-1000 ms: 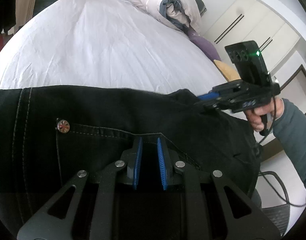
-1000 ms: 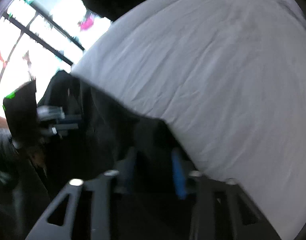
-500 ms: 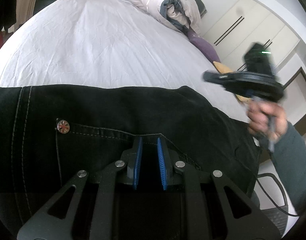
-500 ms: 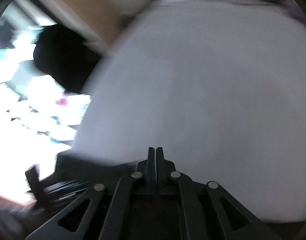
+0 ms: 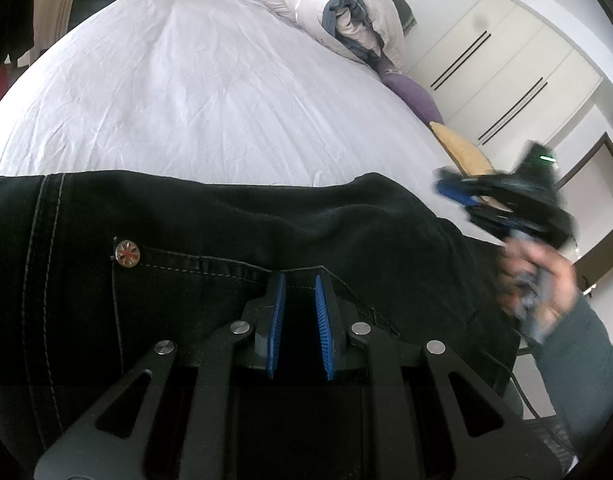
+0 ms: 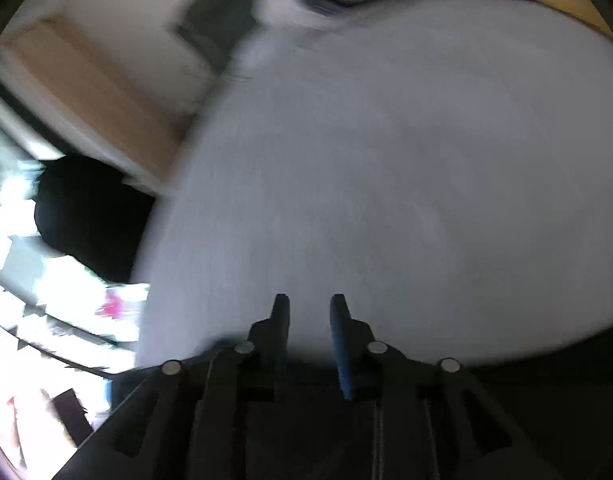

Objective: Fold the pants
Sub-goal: 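Lower the folded jeans onto the bed with both grippers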

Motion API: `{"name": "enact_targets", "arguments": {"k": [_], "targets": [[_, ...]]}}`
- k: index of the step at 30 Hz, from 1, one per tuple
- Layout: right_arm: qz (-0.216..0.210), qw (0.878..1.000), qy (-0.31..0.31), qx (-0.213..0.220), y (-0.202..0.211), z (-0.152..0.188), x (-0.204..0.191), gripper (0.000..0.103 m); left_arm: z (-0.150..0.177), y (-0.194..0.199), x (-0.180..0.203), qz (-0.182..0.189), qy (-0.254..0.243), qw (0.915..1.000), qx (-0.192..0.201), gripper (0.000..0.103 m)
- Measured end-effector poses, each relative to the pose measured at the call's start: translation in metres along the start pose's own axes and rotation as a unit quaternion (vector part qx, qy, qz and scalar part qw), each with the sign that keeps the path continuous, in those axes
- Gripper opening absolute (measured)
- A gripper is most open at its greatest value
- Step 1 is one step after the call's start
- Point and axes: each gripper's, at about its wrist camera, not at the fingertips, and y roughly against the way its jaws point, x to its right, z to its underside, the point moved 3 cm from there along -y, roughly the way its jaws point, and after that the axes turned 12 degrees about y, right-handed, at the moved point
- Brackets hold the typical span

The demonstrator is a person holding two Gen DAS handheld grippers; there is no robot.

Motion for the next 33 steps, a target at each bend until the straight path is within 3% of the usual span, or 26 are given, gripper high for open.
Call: {"name": "enact_targets", "arguments": {"k": [2, 4, 6, 7, 8, 9, 12, 14, 15, 16, 17, 18, 19, 20, 21, 23, 25, 26, 28, 29, 30, 31, 32, 33], "targets": [[-0.066, 0.998, 0.022, -0.012, 0.009, 0.022, -0.039, 0.051, 0.000, 0.000, 0.001, -0.004, -0.002, 1.0000, 0.001, 0.015], [-0.096, 0.994, 0.042, -0.043, 0.008, 0.050, -0.059, 0.053, 0.002, -0.001, 0.004, -0.010, -0.006, 0.9999, 0.001, 0.015], [-0.086, 0.994, 0.024, -0.065, 0.009, 0.075, -0.048, 0.051, 0.002, -0.001, 0.006, -0.015, -0.008, 0.9999, 0.001, 0.015], [-0.071, 0.995, -0.017, -0.072, 0.013, 0.092, -0.023, 0.040, 0.002, -0.001, 0.007, -0.016, -0.008, 0.9998, 0.001, 0.015], [-0.075, 0.994, -0.055, -0.064, 0.021, 0.099, -0.006, 0.010, 0.002, -0.001, 0.008, -0.017, -0.008, 0.9998, 0.001, 0.015], [-0.077, 0.990, -0.108, -0.051, 0.035, 0.108, 0.020, 0.000, 0.002, -0.001, 0.009, -0.019, -0.008, 0.9998, 0.000, 0.015], [-0.003, 0.987, -0.158, 0.016, 0.107, 0.128, 0.085, 0.000, 0.003, -0.002, 0.012, -0.025, -0.011, 0.9996, 0.001, 0.015], [0.072, 0.979, -0.173, 0.076, 0.163, 0.138, 0.137, 0.000, 0.003, -0.002, 0.014, -0.029, -0.013, 0.9995, 0.001, 0.015], [0.103, 0.971, -0.191, 0.101, 0.187, 0.143, 0.161, 0.000, 0.002, -0.003, 0.015, -0.031, -0.013, 0.9994, 0.000, 0.015], [0.145, 0.952, -0.231, 0.136, 0.222, 0.152, 0.195, 0.000, 0.002, -0.003, 0.015, -0.034, -0.013, 0.9993, -0.002, 0.015], [0.179, 0.938, -0.254, 0.152, 0.246, 0.156, 0.211, 0.000, 0.002, -0.003, 0.017, -0.037, -0.014, 0.9992, -0.003, 0.015], [0.235, 0.916, -0.276, 0.170, 0.276, 0.160, 0.223, 0.003, 0.001, -0.002, 0.020, -0.046, -0.019, 0.9987, -0.005, 0.015], [0.263, 0.906, -0.280, 0.180, 0.289, 0.162, 0.222, 0.010, 0.001, -0.002, 0.023, -0.056, -0.024, 0.9981, -0.004, 0.015], [0.264, 0.902, -0.278, 0.198, 0.300, 0.163, 0.211, 0.020, 0.001, 0.000, 0.028, -0.075, -0.030, 0.9967, -0.002, 0.015], [0.229, 0.909, -0.270, 0.219, 0.307, 0.159, 0.200, 0.029, 0.002, 0.003, 0.040, -0.085, -0.038, 0.9957, 0.001, 0.015], [0.131, 0.938, -0.228, 0.228, 0.289, 0.149, 0.160, 0.043, 0.004, 0.007, 0.077, -0.031, -0.056, 0.9979, 0.000, 0.016], [0.060, 0.967, -0.166, 0.183, 0.239, 0.142, 0.111, 0.046, 0.011, -0.004, 0.117, 0.005, -0.090, 0.9958, -0.017, 0.018], [0.041, 0.974, -0.151, 0.162, 0.215, 0.141, 0.093, 0.046, 0.018, -0.018, 0.144, 0.033, -0.115, 0.9920, -0.042, 0.022], [0.012, 0.982, -0.147, 0.118, 0.177, 0.137, 0.086, 0.046, 0.033, -0.053, 0.178, 0.065, -0.153, 0.9810, -0.100, 0.053], [0.015, 0.983, -0.158, 0.097, 0.157, 0.139, 0.083, 0.042, 0.039, -0.070, 0.185, 0.061, -0.166, 0.9772, -0.117, 0.061], [0.029, 0.982, -0.171, 0.074, 0.143, 0.143, 0.094, 0.011, 0.044, -0.098, 0.186, 0.019, -0.187, 0.9722, -0.140, 0.050], [0.050, 0.980, -0.181, 0.066, 0.140, 0.148, 0.107, 0.000, 0.045, -0.117, 0.177, -0.023, -0.190, 0.9686, -0.159, 0.025], [0.055, 0.976, -0.201, 0.066, 0.141, 0.151, 0.120, 0.000, 0.041, -0.127, 0.166, -0.026, -0.173, 0.9703, -0.167, 0.025], [0.022, 0.968, -0.234, 0.085, 0.148, 0.155, 0.136, 0.000, 0.033, -0.127, 0.159, -0.002, -0.148, 0.9741, -0.171, 0.018]]}}
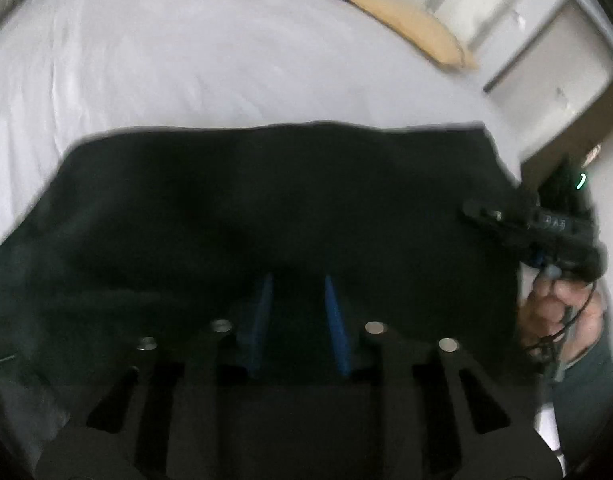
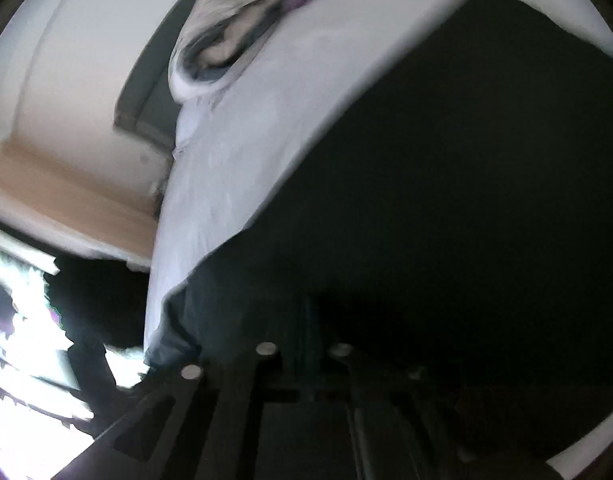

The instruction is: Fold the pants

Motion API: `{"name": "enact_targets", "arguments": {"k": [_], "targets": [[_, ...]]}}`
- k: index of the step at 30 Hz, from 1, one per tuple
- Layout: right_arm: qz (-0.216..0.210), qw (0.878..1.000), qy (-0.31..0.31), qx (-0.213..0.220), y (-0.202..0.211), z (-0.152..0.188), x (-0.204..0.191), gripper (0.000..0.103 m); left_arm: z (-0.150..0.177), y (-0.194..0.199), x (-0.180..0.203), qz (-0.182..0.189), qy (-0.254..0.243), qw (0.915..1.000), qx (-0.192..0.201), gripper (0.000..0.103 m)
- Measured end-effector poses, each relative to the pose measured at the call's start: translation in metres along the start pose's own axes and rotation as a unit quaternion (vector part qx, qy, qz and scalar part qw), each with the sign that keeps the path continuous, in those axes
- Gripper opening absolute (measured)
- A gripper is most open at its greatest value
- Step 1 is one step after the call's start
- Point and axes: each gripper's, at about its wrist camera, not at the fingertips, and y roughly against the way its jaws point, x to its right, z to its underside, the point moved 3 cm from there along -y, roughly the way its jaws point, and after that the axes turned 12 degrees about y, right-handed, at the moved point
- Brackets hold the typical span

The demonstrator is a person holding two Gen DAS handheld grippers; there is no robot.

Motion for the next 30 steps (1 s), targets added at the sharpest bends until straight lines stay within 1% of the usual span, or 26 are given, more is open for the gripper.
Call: {"name": "enact_targets", "arguments": {"k": [1, 3, 4, 5, 7, 8, 9, 10, 11, 12, 13, 15, 16, 17, 18, 19, 20, 21, 22, 23, 24, 25, 26, 28, 29, 30], "targets": [[0.005, 1.000, -0.010, 0.011, 0.007, -0.003, 0.007, 0.000, -0.005, 0.005, -0.015, 0.006, 0.023, 0.9997, -0.001, 0.007], [0.054, 0.998, 0.020, 0.034, 0.029, -0.014, 0.015, 0.000, -0.009, 0.015, -0.039, 0.005, 0.038, 0.9992, 0.008, 0.006], [0.060, 0.997, 0.011, 0.052, 0.042, -0.020, 0.030, 0.000, -0.011, 0.025, -0.057, 0.011, 0.057, 0.9982, 0.016, 0.006], [0.065, 0.996, -0.007, 0.065, 0.041, -0.015, 0.036, 0.000, -0.012, 0.036, -0.073, 0.008, 0.071, 0.9971, 0.028, 0.006], [0.086, 0.990, -0.045, 0.105, 0.086, -0.031, 0.071, 0.000, -0.012, 0.061, -0.108, 0.000, 0.097, 0.9940, 0.050, 0.006], [0.103, 0.987, -0.049, 0.116, 0.092, -0.026, 0.080, 0.000, -0.011, 0.072, -0.123, 0.001, 0.111, 0.9921, 0.059, 0.006], [0.117, 0.984, -0.050, 0.121, 0.098, -0.025, 0.083, 0.000, -0.010, 0.084, -0.142, -0.016, 0.126, 0.9894, 0.072, 0.006], [0.119, 0.985, -0.049, 0.119, 0.101, -0.025, 0.083, 0.000, -0.007, 0.098, -0.166, -0.037, 0.141, 0.9855, 0.086, 0.006], [0.125, 0.985, -0.044, 0.115, 0.107, -0.022, 0.080, 0.000, -0.003, 0.111, -0.192, -0.034, 0.165, 0.9809, 0.097, 0.006], [0.136, 0.984, -0.033, 0.111, 0.105, -0.013, 0.077, 0.000, 0.001, 0.124, -0.214, -0.022, 0.187, 0.9766, 0.103, 0.004], [0.152, 0.983, -0.018, 0.106, 0.101, -0.012, 0.072, 0.000, 0.004, 0.134, -0.226, -0.028, 0.193, 0.9745, 0.110, 0.004], [0.175, 0.980, -0.004, 0.100, 0.103, -0.011, 0.069, 0.000, 0.013, 0.152, -0.241, -0.056, 0.184, 0.9738, 0.121, 0.004], [0.176, 0.979, -0.008, 0.100, 0.101, -0.014, 0.069, 0.000, 0.017, 0.164, -0.247, -0.069, 0.180, 0.9727, 0.130, 0.004], [0.176, 0.979, -0.011, 0.099, 0.097, -0.008, 0.068, 0.000, 0.020, 0.174, -0.250, -0.079, 0.176, 0.9709, 0.142, 0.004], [0.181, 0.979, -0.013, 0.098, 0.092, -0.011, 0.060, 0.000, 0.023, 0.189, -0.252, -0.094, 0.173, 0.9671, 0.161, 0.004], [0.188, 0.977, -0.011, 0.096, 0.093, -0.010, 0.052, 0.001, 0.026, 0.207, -0.253, -0.138, 0.175, 0.9569, 0.187, 0.004], [0.186, 0.978, -0.001, 0.096, 0.089, -0.011, 0.036, 0.006, 0.035, 0.216, -0.243, -0.133, 0.176, 0.9543, 0.202, 0.004], [0.166, 0.981, 0.013, 0.099, 0.084, -0.011, 0.016, 0.006, 0.039, 0.226, -0.234, -0.100, 0.181, 0.9542, 0.217, 0.004], [0.133, 0.986, 0.025, 0.103, 0.081, -0.007, -0.003, 0.006, 0.043, 0.228, -0.223, -0.075, 0.182, 0.9554, 0.220, 0.004], [0.105, 0.988, 0.036, 0.103, 0.087, 0.001, -0.017, 0.006, 0.047, 0.224, -0.207, -0.049, 0.177, 0.9593, 0.215, 0.004], [0.069, 0.991, 0.054, 0.098, 0.082, 0.009, -0.036, 0.007, 0.054, 0.212, -0.181, -0.016, 0.158, 0.9678, 0.196, 0.004], [0.048, 0.993, 0.068, 0.088, 0.075, 0.014, -0.049, 0.008, 0.063, 0.202, -0.163, 0.003, 0.137, 0.9741, 0.180, 0.004], [0.023, 0.994, 0.082, 0.068, 0.065, 0.024, -0.061, 0.008, 0.069, 0.190, -0.146, 0.018, 0.119, 0.9792, 0.164, 0.004], [-0.005, 0.995, 0.092, 0.036, 0.045, 0.039, -0.068, 0.008, 0.089, 0.160, -0.125, 0.030, 0.091, 0.9877, 0.124, 0.004], [-0.006, 0.995, 0.095, 0.020, 0.035, 0.044, -0.066, 0.008, 0.099, 0.143, -0.125, 0.015, 0.078, 0.9917, 0.101, 0.004], [0.002, 0.996, 0.090, 0.004, 0.029, 0.049, -0.058, 0.000, 0.108, 0.127, -0.132, -0.001, 0.066, 0.9940, 0.087, 0.004]]}}
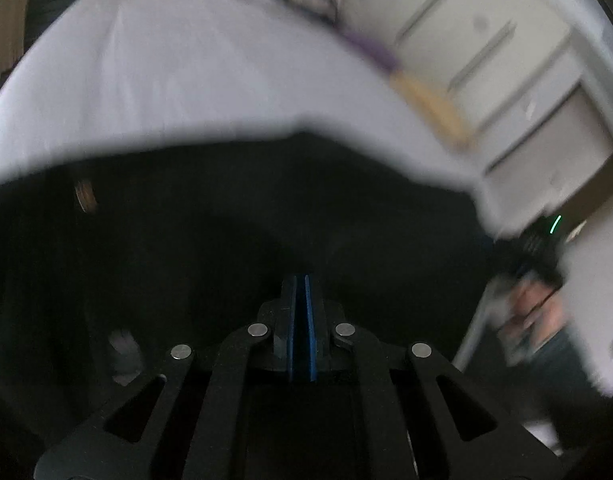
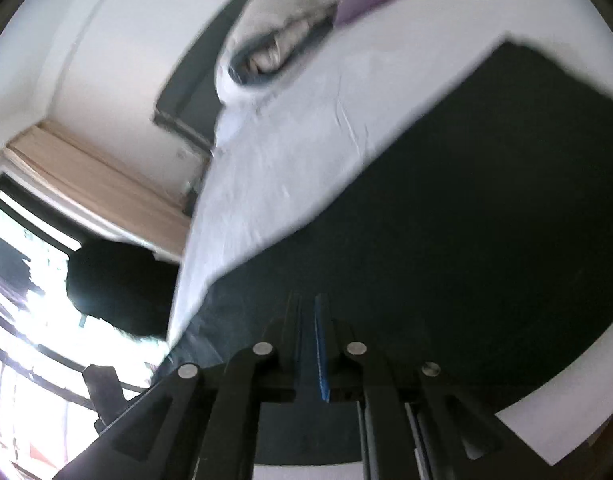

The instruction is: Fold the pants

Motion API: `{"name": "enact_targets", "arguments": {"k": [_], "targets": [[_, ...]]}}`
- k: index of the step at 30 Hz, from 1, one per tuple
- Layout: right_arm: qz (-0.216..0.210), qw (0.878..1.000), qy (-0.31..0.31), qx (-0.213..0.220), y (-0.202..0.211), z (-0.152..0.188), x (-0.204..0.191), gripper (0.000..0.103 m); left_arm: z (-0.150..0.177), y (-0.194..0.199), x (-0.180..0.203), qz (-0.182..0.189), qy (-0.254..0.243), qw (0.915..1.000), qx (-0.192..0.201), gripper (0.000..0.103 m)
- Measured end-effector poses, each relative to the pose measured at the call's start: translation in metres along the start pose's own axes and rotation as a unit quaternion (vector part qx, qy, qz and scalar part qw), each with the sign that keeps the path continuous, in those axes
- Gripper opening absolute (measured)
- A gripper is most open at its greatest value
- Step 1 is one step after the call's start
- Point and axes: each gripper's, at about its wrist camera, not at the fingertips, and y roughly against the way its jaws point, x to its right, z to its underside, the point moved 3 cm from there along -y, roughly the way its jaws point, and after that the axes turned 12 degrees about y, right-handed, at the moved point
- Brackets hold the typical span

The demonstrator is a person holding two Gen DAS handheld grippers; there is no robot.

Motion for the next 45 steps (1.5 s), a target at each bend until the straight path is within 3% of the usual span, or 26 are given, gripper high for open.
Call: {"name": "enact_targets", "arguments": {"k": [2, 3, 5, 8, 11, 12, 14, 16, 18, 20, 21, 23, 24, 25, 27, 30, 31, 32, 33, 35, 40, 45], "targets": [[0.014, 0.999, -0.036, -0.014, -0.007, 0.006, 0.028, 0.000, -0.005, 0.002, -0.016, 0.033, 0.027, 0.9991, 0.004, 0.004], [0.010, 0.999, -0.047, 0.005, 0.001, 0.004, 0.039, 0.000, -0.012, 0.009, -0.025, 0.023, 0.039, 0.9989, 0.015, 0.004], [0.046, 0.997, -0.055, 0.029, 0.018, -0.005, 0.058, 0.000, -0.020, 0.019, -0.044, 0.001, 0.039, 0.9990, 0.024, 0.004], [0.097, 0.989, -0.093, 0.068, 0.048, -0.017, 0.098, 0.000, -0.021, 0.046, -0.086, -0.006, 0.080, 0.9962, 0.034, 0.004], [0.196, 0.967, -0.121, 0.109, 0.096, -0.022, 0.129, 0.000, -0.015, 0.081, -0.105, -0.073, 0.087, 0.9916, 0.062, 0.004], [0.207, 0.962, -0.131, 0.117, 0.112, -0.019, 0.133, 0.004, -0.013, 0.093, -0.109, -0.081, 0.097, 0.9893, 0.073, 0.004], [0.191, 0.965, -0.118, 0.134, 0.131, -0.020, 0.119, 0.008, -0.010, 0.108, -0.095, -0.072, 0.092, 0.9891, 0.089, 0.000], [0.135, 0.979, -0.077, 0.130, 0.125, -0.020, 0.086, 0.009, -0.004, 0.101, -0.057, -0.036, 0.067, 0.9940, 0.079, 0.000], [0.050, 0.995, -0.022, 0.085, 0.087, -0.014, 0.038, 0.019, 0.004, 0.074, -0.016, 0.006, 0.039, 0.9985, 0.037, 0.000], [0.002, 0.999, 0.024, 0.037, 0.052, -0.002, 0.005, 0.027, 0.019, 0.042, 0.022, 0.024, 0.000, 0.9997, -0.004, 0.000], [-0.002, 0.999, 0.041, 0.018, 0.037, 0.003, -0.003, 0.028, 0.027, 0.023, 0.030, 0.021, -0.012, 0.9994, -0.026, 0.000], [0.006, 0.999, 0.037, -0.018, 0.014, 0.012, 0.004, 0.026, 0.029, -0.002, 0.023, 0.009, -0.008, 0.9990, -0.044, 0.000], [0.011, 0.999, 0.019, -0.024, 0.012, 0.013, 0.018, 0.007, 0.029, -0.001, 0.012, 0.032, 0.011, 0.9985, -0.044, 0.001], [0.014, 1.000, -0.007, -0.013, 0.018, 0.012, 0.040, 0.001, 0.028, 0.005, 0.000, 0.043, 0.028, 0.9978, -0.042, 0.001], [0.048, 0.998, -0.036, 0.024, 0.040, 0.003, 0.076, 0.000, 0.029, 0.021, -0.014, 0.042, 0.036, 0.9980, -0.031, 0.001], [0.136, 0.978, -0.113, 0.110, 0.099, -0.010, 0.142, 0.000, 0.032, 0.037, -0.033, 0.038, 0.049, 0.9979, -0.017, 0.001], [0.155, 0.968, -0.139, 0.138, 0.122, -0.011, 0.158, 0.004, 0.028, 0.045, -0.043, 0.021, 0.054, 0.9983, -0.005, 0.001], [0.173, 0.957, -0.155, 0.171, 0.146, -0.011, 0.166, 0.016, 0.021, 0.053, -0.045, 0.015, 0.054, 0.9984, 0.003, 0.001], [0.173, 0.951, -0.158, 0.203, 0.166, -0.011, 0.167, 0.041, 0.018, 0.061, -0.040, 0.021, 0.047, 0.9986, 0.012, 0.001], [0.170, 0.944, -0.170, 0.227, 0.181, -0.009, 0.166, 0.064, 0.014, 0.068, -0.027, 0.037, 0.034, 0.9986, 0.017, 0.001], [0.116, 0.952, -0.202, 0.197, 0.148, -0.001, 0.167, 0.064, -0.002, 0.043, 0.025, 0.057, 0.015, 0.9982, -0.005, 0.001], [0.107, 0.949, -0.229, 0.186, 0.117, -0.002, 0.163, 0.064, 0.001, -0.002, 0.070, 0.058, -0.012, 0.9973, -0.044, 0.001]]}}
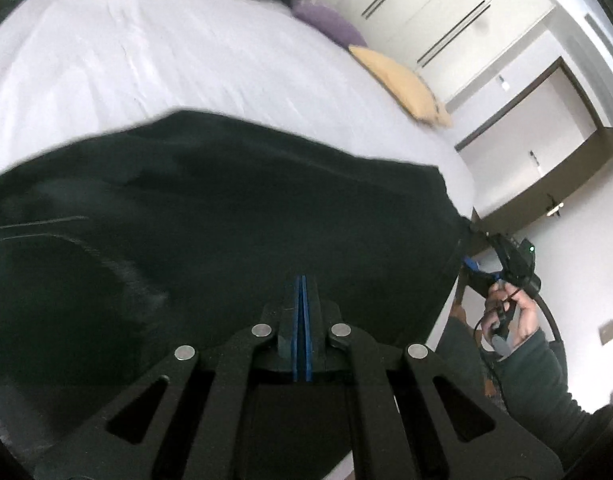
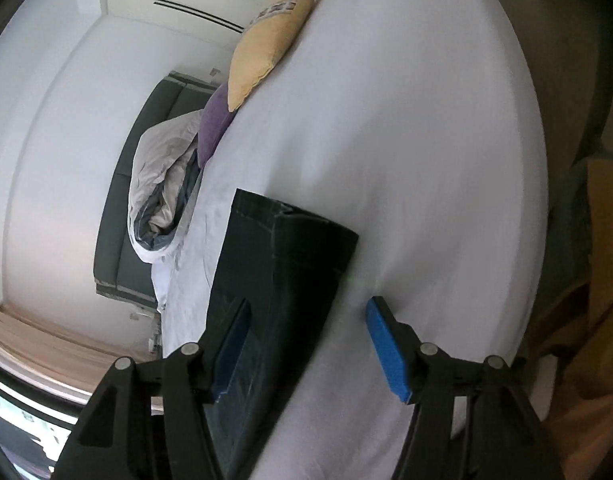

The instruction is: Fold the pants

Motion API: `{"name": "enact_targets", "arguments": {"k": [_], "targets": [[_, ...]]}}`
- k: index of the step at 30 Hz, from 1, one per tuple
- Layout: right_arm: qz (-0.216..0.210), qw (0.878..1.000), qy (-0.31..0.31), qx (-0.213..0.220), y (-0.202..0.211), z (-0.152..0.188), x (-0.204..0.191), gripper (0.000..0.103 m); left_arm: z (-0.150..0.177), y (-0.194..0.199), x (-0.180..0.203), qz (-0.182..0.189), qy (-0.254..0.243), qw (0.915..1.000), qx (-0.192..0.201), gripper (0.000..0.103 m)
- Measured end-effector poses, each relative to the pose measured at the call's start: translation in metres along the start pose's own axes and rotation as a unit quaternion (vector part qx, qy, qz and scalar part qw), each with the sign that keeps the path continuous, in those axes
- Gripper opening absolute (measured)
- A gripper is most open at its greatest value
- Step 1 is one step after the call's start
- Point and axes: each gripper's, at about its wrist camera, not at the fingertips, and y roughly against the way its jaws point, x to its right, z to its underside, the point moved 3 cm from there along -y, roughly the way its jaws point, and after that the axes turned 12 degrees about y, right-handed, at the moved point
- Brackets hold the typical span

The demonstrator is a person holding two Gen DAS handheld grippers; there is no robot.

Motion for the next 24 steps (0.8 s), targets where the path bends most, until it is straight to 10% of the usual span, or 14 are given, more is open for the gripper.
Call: {"name": "enact_targets", "arguments": {"k": [11, 17, 24], "targets": [[0.003, 1.000, -0.002, 0.013, -0.012, -0.013, -0.013, 0.059, 0.023, -0.025, -0.067, 0.073, 0.074, 0.9925, -0.064, 0.005], [0.010, 1.000, -0.011, 0.014, -0.021, -0.025, -0.009, 0.015, 0.036, -0.019, -0.075, 0.069, 0.064, 0.9940, -0.055, 0.005], [0.020, 0.999, -0.007, 0.028, -0.020, -0.021, -0.012, 0.013, 0.044, -0.011, -0.078, 0.076, 0.075, 0.9928, -0.054, 0.005]]}}
